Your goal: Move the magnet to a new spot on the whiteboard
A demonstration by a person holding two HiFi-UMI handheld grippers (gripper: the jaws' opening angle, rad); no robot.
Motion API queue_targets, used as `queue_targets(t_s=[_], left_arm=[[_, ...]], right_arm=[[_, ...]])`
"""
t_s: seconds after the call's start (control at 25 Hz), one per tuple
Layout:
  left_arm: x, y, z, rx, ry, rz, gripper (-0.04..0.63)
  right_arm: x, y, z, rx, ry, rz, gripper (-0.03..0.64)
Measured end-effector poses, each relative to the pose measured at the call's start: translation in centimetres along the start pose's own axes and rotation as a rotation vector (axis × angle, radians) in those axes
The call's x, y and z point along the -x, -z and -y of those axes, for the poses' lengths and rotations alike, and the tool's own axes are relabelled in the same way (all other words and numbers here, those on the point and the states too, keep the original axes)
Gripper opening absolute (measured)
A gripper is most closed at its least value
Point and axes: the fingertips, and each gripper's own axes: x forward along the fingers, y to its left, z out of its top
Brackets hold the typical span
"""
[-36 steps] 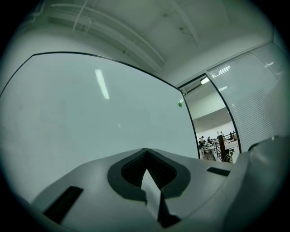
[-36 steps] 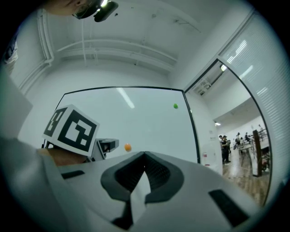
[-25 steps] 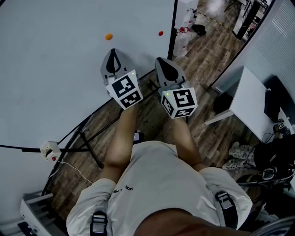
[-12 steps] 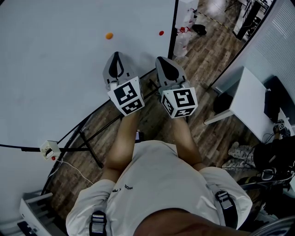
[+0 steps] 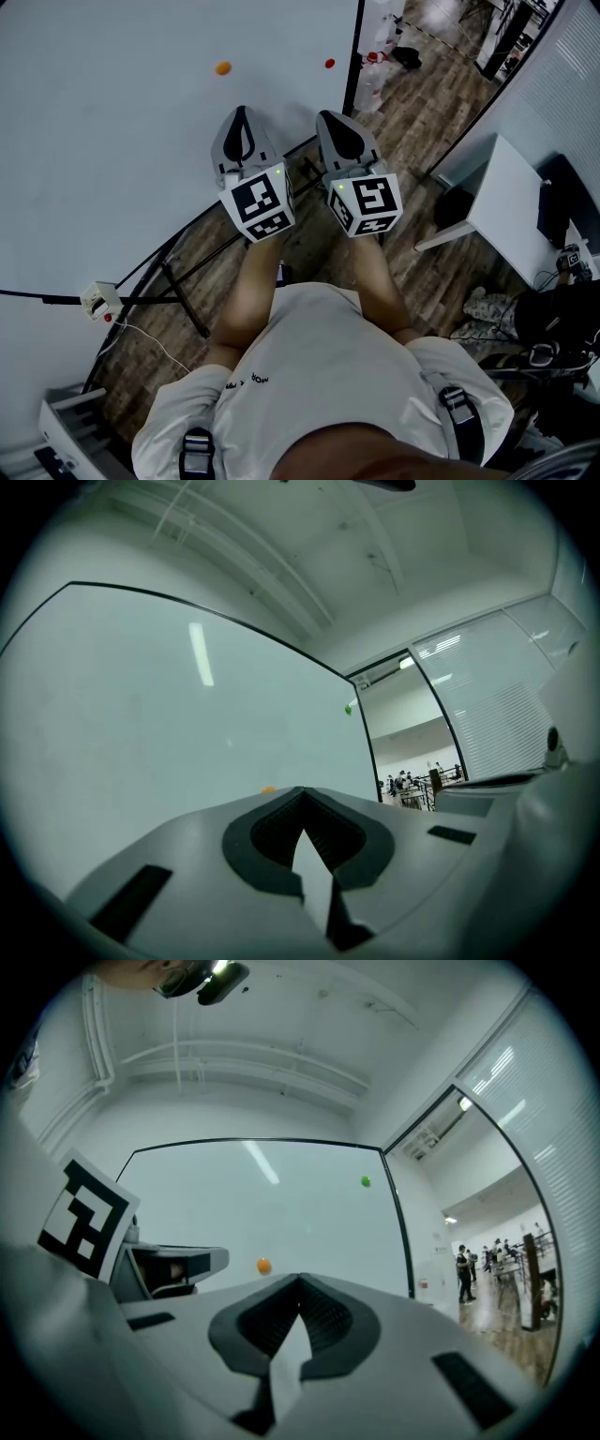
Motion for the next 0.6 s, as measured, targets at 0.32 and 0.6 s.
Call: queue_targets(t_s=[0.32, 0.6], left_arm=[[0.8, 0.3, 1.3, 0.004, 0.048, 0.007, 0.003], [1.1, 0.7, 2.1, -0.009, 0.072, 0.01, 0.003]], right_arm=[[0.2, 0.0, 0.5, -0.001, 0.008, -0.002, 0.014], [0.1, 0.2, 0.5, -0.004, 0.01, -0.001, 0.014]])
